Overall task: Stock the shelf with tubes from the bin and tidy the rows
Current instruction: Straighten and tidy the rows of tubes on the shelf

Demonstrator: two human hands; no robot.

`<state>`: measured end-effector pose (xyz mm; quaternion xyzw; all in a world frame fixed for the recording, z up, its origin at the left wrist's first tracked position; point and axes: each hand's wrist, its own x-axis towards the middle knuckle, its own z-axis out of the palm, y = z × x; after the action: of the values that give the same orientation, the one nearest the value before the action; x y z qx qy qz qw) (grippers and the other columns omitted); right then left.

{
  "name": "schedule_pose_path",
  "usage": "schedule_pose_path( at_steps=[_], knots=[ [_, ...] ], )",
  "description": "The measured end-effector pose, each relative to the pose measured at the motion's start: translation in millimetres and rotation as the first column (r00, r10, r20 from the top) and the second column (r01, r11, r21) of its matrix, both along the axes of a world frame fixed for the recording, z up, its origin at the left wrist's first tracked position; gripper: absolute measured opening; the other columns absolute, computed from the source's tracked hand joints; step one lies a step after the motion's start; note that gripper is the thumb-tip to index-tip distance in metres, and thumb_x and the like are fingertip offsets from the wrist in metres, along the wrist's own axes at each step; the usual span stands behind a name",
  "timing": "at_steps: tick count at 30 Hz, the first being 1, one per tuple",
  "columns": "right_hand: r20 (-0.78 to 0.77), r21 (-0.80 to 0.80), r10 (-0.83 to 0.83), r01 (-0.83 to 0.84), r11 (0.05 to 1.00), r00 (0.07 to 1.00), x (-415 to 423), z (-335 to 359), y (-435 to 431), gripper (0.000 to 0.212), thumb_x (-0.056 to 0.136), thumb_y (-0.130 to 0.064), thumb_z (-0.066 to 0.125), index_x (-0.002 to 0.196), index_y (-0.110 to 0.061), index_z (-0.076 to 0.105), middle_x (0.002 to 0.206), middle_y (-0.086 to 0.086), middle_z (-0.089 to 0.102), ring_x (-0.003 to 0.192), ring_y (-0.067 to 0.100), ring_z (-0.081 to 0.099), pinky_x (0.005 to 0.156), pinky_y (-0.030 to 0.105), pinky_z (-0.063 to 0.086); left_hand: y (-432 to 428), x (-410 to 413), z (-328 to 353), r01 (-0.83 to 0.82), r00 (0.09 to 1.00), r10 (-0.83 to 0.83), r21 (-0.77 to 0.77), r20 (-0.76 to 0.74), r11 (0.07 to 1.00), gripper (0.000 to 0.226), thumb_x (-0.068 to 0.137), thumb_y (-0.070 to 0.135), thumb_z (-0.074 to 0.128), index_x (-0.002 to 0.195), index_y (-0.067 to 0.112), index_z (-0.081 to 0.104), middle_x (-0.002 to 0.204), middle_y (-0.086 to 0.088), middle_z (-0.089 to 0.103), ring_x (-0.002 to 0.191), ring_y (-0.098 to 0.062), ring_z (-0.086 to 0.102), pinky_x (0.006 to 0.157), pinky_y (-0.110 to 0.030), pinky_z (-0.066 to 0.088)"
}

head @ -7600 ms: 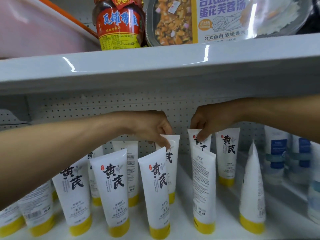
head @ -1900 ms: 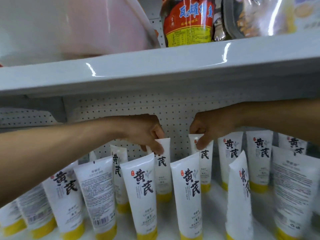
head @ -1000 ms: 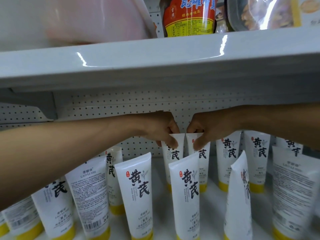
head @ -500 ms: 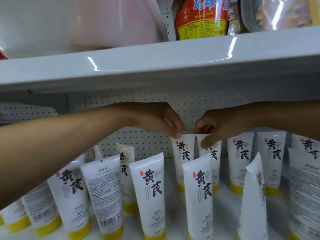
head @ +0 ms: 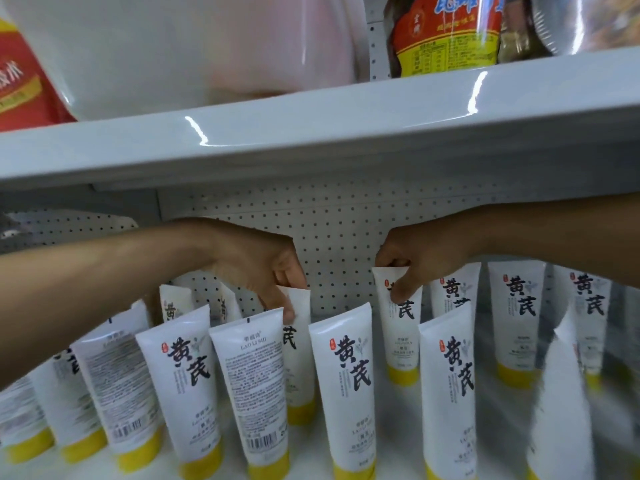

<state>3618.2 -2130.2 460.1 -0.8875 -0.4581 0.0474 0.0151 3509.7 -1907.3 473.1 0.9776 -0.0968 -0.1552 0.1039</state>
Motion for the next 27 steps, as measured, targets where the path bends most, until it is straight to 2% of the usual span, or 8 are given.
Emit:
schedule_pose_path(
  at_steps=[2, 5, 7, 11, 17, 21, 24, 27],
  knots=[
    [0.007, -0.010, -0.011, 0.011, 1.000, 1.000, 1.9, -1.8, 2.7, 0.021, 0.086, -0.027, 0.069, 0.099, -0.011, 0.070, 0.090, -0.002, 0.072, 0.070, 0.007, 0.062, 0.059, 0.014, 0.049, 0.6, 6.5, -4.1, 0.029, 0.999, -0.028, -0.036, 0.018, 0.999, 0.020, 0.083, 0.021, 0.074, 0.103, 0.015, 0.075, 0.099, 0.005, 0.076, 0.095, -0.012, 0.071, 0.088, -0.029, 0.056],
    [0.001, 0.016, -0.016, 0.016, 1.000, 1.000, 4.4, -4.0, 2.3, 0.019, 0.085, -0.028, 0.070, 0.096, -0.013, 0.072, 0.085, -0.005, 0.072, 0.069, 0.007, 0.064, 0.060, 0.017, 0.050, -5.2, 21.6, -11.3, 0.019, 0.991, -0.010, -0.070, 0.136, 0.997, 0.021, 0.084, 0.022, 0.073, 0.104, 0.017, 0.074, 0.099, 0.007, 0.076, 0.090, -0.008, 0.072, 0.081, -0.025, 0.057],
    [-0.016, 0.031, -0.015, 0.016, 0.999, 1.000, 6.1, -5.4, 1.2, 0.017, 0.086, -0.030, 0.070, 0.093, -0.016, 0.071, 0.086, -0.003, 0.073, 0.070, 0.010, 0.066, 0.062, 0.020, 0.052, -8.7, 33.6, -16.7, 0.013, 0.979, 0.005, -0.085, 0.204, 0.996, 0.023, 0.084, 0.021, 0.074, 0.105, 0.014, 0.073, 0.100, 0.005, 0.076, 0.088, -0.007, 0.072, 0.079, -0.026, 0.059],
    [-0.027, 0.054, -0.015, 0.017, 0.998, 1.000, 5.4, -7.4, -0.9, 0.013, 0.087, -0.031, 0.068, 0.090, -0.018, 0.070, 0.080, -0.007, 0.072, 0.063, 0.002, 0.062, 0.055, 0.013, 0.046, -21.0, 50.8, -23.2, 0.036, 0.955, -0.017, -0.060, 0.296, 0.998, 0.017, 0.084, 0.023, 0.073, 0.100, 0.015, 0.074, 0.098, 0.004, 0.075, 0.087, -0.010, 0.072, 0.080, -0.030, 0.060],
    [-0.005, 0.047, -0.029, 0.029, 0.998, 1.000, 4.7, -8.4, 0.2, 0.023, 0.087, -0.034, 0.067, 0.098, -0.014, 0.070, 0.091, -0.001, 0.073, 0.072, 0.008, 0.064, 0.064, 0.019, 0.051, -31.6, 63.8, -25.0, 0.035, 0.949, -0.009, -0.079, 0.315, 0.996, 0.026, 0.084, 0.023, 0.074, 0.107, 0.011, 0.072, 0.101, 0.002, 0.074, 0.084, -0.005, 0.070, 0.076, -0.024, 0.059],
    [0.013, 0.056, -0.040, 0.040, 0.998, 0.999, 3.5, -7.9, 0.2, 0.023, 0.087, -0.034, 0.067, 0.100, -0.015, 0.070, 0.092, -0.004, 0.073, 0.075, 0.008, 0.065, 0.064, 0.015, 0.050, -31.7, 64.5, -25.6, 0.033, 0.950, 0.000, -0.098, 0.314, 0.995, 0.025, 0.084, 0.022, 0.073, 0.107, 0.011, 0.072, 0.096, 0.004, 0.074, 0.082, -0.004, 0.070, 0.075, -0.022, 0.059],
    [-0.004, 0.061, -0.037, 0.037, 0.997, 0.999, 3.7, -8.1, 0.1, 0.023, 0.087, -0.033, 0.067, 0.100, -0.015, 0.071, 0.093, -0.003, 0.073, 0.076, 0.008, 0.065, 0.064, 0.014, 0.049, -32.5, 64.5, -26.6, 0.043, 0.951, -0.005, -0.114, 0.309, 0.993, 0.022, 0.085, 0.021, 0.073, 0.104, 0.011, 0.072, 0.091, 0.005, 0.073, 0.080, -0.004, 0.069, 0.077, -0.023, 0.059],
    [-0.009, 0.057, -0.038, 0.038, 0.998, 0.999, 4.8, -9.1, -0.7, 0.022, 0.087, -0.033, 0.067, 0.099, -0.015, 0.071, 0.094, -0.004, 0.073, 0.074, 0.006, 0.064, 0.064, 0.013, 0.049, -33.1, 63.8, -26.3, 0.052, 0.954, -0.014, -0.119, 0.301, 0.992, 0.024, 0.085, 0.020, 0.073, 0.106, 0.011, 0.072, 0.098, 0.002, 0.074, 0.086, -0.007, 0.070, 0.080, -0.028, 0.060]
  ],
)
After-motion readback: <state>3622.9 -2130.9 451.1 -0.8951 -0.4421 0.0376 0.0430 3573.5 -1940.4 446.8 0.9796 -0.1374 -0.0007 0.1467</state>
